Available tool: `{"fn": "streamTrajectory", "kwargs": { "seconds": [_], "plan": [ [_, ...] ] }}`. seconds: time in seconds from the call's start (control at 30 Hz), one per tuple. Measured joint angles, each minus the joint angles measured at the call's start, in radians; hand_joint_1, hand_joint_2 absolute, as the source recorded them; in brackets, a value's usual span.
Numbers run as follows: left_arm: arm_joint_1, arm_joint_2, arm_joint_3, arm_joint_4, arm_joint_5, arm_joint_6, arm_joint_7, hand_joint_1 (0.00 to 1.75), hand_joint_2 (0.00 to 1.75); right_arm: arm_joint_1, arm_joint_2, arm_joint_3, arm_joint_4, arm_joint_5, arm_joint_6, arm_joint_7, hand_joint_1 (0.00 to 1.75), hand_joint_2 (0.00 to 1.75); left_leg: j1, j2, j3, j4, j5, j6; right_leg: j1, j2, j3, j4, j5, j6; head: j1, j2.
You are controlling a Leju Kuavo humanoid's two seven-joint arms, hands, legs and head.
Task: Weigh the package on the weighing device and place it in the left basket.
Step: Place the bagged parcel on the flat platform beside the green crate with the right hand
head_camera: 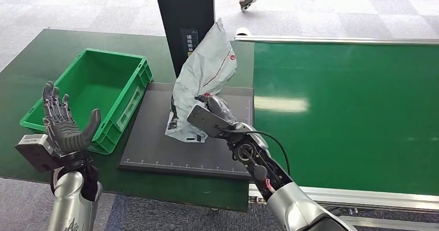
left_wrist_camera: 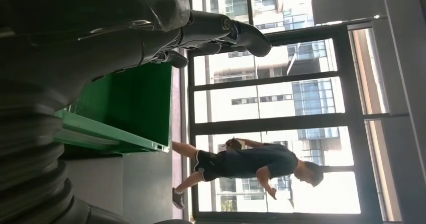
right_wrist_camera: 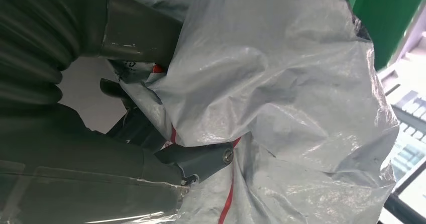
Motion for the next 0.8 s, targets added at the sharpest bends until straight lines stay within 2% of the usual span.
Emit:
{"fn": "streamTrajectory", "kwargs": {
  "seconds": [0.07, 0.13, 0.2, 0.5, 0.8],
  "plan": [
    [0.000, 0.001, 0.000, 0.002, 0.000, -0.001, 0.000, 0.00, 1.75, 0.006, 0.000, 0.016, 0.001, -0.024, 0.025, 0.000, 1.36, 1.75, 0.000, 0.000, 0.000, 0.000, 0.000, 0.000, 0.000, 0.000, 0.000, 0.000, 0.000, 0.000, 0.000, 0.000],
    [0.000, 0.002, 0.001, 0.002, 0.000, -0.002, 0.000, 0.00, 1.75, 0.011, 0.000, 0.031, 0.000, -0.044, 0.042, 0.000, 0.51, 1.75, 0.000, 0.000, 0.000, 0.000, 0.000, 0.000, 0.000, 0.000, 0.000, 0.000, 0.000, 0.000, 0.000, 0.000],
    [0.000, 0.002, 0.001, 0.002, 0.001, -0.002, 0.000, 0.00, 1.75, 0.015, -0.001, 0.043, -0.005, -0.059, 0.053, 0.005, 0.02, 1.75, 0.000, 0.000, 0.000, 0.000, 0.000, 0.000, 0.000, 0.000, 0.000, 0.000, 0.000, 0.000, 0.000, 0.000],
    [0.003, 0.004, 0.011, 0.002, 0.001, -0.005, 0.000, 0.00, 1.75, 0.020, -0.032, 0.064, -0.060, -0.150, 0.068, 0.043, 0.00, 1.75, 0.000, 0.000, 0.000, 0.000, 0.000, 0.000, 0.000, 0.000, 0.000, 0.000, 0.000, 0.000, 0.000, 0.000],
    [0.015, 0.009, 0.013, 0.007, -0.003, -0.011, 0.000, 0.00, 1.75, 0.024, -0.097, 0.023, -0.133, -0.235, 0.061, 0.034, 0.00, 1.75, 0.000, 0.000, 0.000, 0.000, 0.000, 0.000, 0.000, 0.000, 0.000, 0.000, 0.000, 0.000, 0.000, 0.000]
  ]
}}
